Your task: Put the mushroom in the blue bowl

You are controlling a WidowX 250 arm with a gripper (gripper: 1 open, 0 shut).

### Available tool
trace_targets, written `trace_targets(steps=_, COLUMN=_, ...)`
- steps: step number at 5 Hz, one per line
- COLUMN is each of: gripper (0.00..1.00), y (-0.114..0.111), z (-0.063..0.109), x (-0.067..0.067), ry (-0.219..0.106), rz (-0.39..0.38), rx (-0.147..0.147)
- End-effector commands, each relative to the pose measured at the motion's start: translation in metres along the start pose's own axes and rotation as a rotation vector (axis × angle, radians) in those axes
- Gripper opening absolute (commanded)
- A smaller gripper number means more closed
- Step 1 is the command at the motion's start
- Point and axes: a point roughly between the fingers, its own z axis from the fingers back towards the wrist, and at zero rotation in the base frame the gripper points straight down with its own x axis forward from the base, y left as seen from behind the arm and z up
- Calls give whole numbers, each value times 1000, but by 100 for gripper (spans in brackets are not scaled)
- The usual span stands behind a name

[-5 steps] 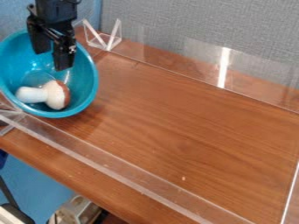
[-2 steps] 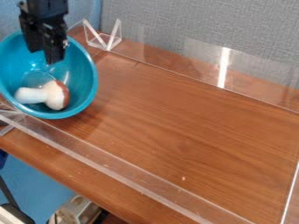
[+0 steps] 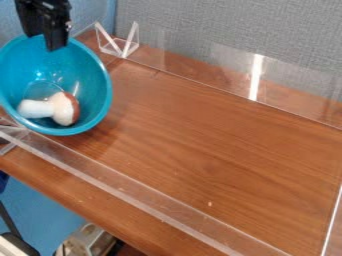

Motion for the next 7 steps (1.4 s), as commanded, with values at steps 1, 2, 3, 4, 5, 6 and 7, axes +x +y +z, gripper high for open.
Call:
trace_targets(steps=1, gripper=100, y=3, z=19, x=11, ry=-35, rz=21, rx=48)
trace_targets(steps=2, gripper=0, y=2, z=13, x=13, ry=-26, rz=16, rx=52)
trace_targets(steps=3, gripper=100, y=-1, z=11, x=10, ry=-29, rz=9, rx=46)
trace_targets(steps=4, gripper=100, y=-2, z=10, x=6, ry=-35, rz=2, rx=40)
trace_targets(steps=5, gripper=100, y=-1, z=9, x=3, ry=-48, rz=-6, rx=51)
trace_targets(steps=6, gripper=100, y=-7, z=13, x=7, ry=-65, rz=-44, rx=57)
trace_targets(steps=7, gripper=100, y=-13, z=17, x=10, ry=-83, rz=-78, rx=62)
